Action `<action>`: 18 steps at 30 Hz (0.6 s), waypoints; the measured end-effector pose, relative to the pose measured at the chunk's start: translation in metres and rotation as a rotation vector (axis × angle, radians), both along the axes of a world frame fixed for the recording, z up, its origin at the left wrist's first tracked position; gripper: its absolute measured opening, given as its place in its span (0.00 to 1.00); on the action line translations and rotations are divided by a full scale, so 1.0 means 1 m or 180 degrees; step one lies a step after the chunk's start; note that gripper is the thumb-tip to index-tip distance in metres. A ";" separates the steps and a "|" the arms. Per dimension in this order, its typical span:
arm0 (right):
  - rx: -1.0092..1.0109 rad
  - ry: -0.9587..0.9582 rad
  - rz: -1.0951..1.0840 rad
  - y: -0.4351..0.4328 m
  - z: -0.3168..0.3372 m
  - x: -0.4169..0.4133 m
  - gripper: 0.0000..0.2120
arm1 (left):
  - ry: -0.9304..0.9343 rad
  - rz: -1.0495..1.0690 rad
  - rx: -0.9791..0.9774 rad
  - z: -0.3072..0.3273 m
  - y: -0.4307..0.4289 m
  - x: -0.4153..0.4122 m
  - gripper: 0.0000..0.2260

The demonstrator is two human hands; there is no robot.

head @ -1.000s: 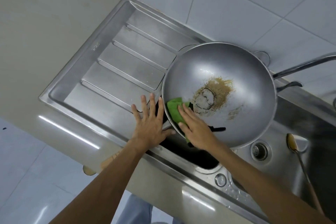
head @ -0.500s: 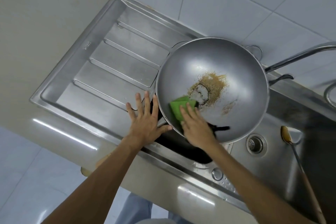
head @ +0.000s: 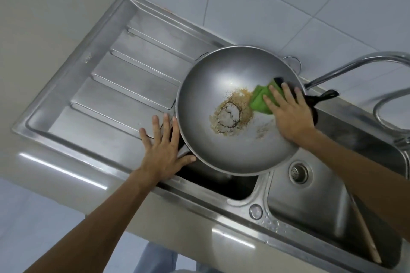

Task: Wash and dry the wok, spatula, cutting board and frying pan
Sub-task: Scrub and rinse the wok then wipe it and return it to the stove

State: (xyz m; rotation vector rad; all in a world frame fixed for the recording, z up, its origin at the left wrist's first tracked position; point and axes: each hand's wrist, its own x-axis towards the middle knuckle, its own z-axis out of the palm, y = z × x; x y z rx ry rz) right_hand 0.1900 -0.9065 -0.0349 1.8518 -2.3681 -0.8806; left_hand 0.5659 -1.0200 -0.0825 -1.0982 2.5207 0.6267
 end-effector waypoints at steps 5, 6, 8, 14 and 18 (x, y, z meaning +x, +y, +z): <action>-0.0747 0.0101 -0.0229 -0.066 -0.015 -0.006 0.38 | 0.0025 0.0069 0.0070 0.003 0.001 -0.004 0.50; -0.0922 -0.0057 -0.0388 -0.076 -0.021 0.003 0.38 | 0.0021 0.0080 0.0075 0.004 0.002 -0.004 0.49; -0.1342 -0.0435 -0.0856 -0.096 -0.035 0.030 0.36 | -0.0024 0.0071 0.0081 0.005 0.002 -0.004 0.48; -0.2518 -0.2262 -0.1503 -0.153 -0.053 0.149 0.29 | -0.0128 0.0064 -0.0072 0.001 0.003 -0.006 0.49; -0.1814 -0.3505 -0.0736 -0.097 -0.054 0.204 0.29 | -0.0065 0.0155 -0.0175 -0.002 0.004 -0.007 0.51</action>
